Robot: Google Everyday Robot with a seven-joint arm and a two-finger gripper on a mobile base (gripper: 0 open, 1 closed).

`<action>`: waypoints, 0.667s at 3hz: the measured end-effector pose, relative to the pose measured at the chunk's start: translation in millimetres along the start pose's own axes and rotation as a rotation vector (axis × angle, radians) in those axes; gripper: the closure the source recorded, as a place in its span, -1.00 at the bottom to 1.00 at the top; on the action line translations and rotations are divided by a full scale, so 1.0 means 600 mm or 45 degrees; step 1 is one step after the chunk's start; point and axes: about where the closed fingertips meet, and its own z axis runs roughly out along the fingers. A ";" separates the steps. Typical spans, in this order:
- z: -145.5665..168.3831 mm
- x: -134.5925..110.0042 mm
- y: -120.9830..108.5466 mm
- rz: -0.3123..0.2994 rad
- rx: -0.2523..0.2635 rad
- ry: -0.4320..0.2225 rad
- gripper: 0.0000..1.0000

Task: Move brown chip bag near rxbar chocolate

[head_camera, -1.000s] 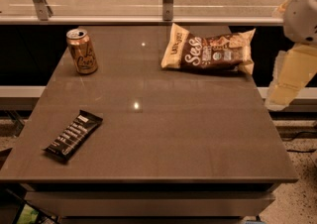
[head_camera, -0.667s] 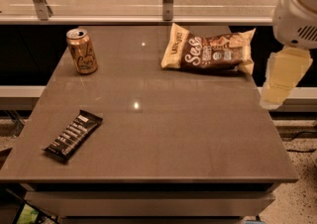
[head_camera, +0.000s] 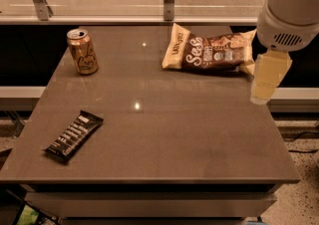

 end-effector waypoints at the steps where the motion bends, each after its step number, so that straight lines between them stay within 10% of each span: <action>1: 0.021 0.006 -0.029 0.014 0.034 -0.027 -1.00; 2: 0.039 0.013 -0.059 0.027 0.053 -0.070 -1.00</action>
Offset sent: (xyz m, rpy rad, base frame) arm 0.0601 -0.0357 -0.0095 0.0779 -0.0855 0.0090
